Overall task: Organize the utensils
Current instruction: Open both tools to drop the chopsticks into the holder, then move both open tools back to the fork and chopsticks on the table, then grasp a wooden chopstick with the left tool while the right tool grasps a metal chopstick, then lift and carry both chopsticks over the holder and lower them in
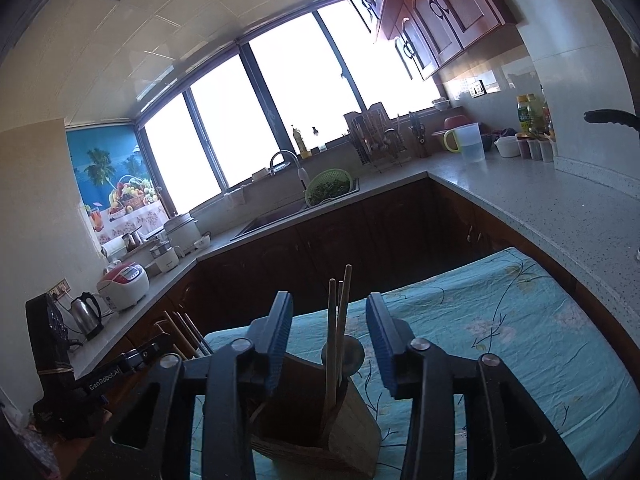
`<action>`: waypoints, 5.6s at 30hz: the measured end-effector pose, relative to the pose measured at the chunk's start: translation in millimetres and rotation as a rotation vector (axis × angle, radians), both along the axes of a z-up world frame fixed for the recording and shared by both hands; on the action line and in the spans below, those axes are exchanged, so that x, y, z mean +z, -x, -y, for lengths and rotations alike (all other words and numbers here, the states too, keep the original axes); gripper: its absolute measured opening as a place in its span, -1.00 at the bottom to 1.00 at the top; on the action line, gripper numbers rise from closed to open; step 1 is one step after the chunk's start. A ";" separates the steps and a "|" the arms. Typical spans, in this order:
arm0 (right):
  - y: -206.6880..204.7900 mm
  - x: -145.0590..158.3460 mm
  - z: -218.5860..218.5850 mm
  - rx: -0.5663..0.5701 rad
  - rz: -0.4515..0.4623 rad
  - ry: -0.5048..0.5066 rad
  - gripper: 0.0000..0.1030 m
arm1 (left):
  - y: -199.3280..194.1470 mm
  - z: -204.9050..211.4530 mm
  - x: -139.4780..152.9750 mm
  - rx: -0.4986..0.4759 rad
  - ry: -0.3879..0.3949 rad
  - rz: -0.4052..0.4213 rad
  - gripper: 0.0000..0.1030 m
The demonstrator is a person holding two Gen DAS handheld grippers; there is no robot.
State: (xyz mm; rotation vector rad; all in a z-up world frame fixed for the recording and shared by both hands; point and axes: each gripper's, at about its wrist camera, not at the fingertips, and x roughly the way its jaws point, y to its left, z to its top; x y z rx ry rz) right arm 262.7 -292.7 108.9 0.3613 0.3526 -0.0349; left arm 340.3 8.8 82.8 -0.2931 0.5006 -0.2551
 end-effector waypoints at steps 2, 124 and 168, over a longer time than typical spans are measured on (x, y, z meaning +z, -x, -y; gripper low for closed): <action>10.7 5.9 1.1 -0.007 0.030 -0.010 0.31 | 7.7 -4.3 1.4 0.009 0.009 0.001 -0.27; 171.9 9.1 -41.4 0.128 -0.063 0.040 -0.93 | 231.8 -49.3 21.3 -0.217 0.054 -0.125 -0.93; 100.1 59.2 -27.6 0.073 0.065 0.085 -0.92 | 154.0 -51.0 86.3 -0.144 0.070 0.138 -0.93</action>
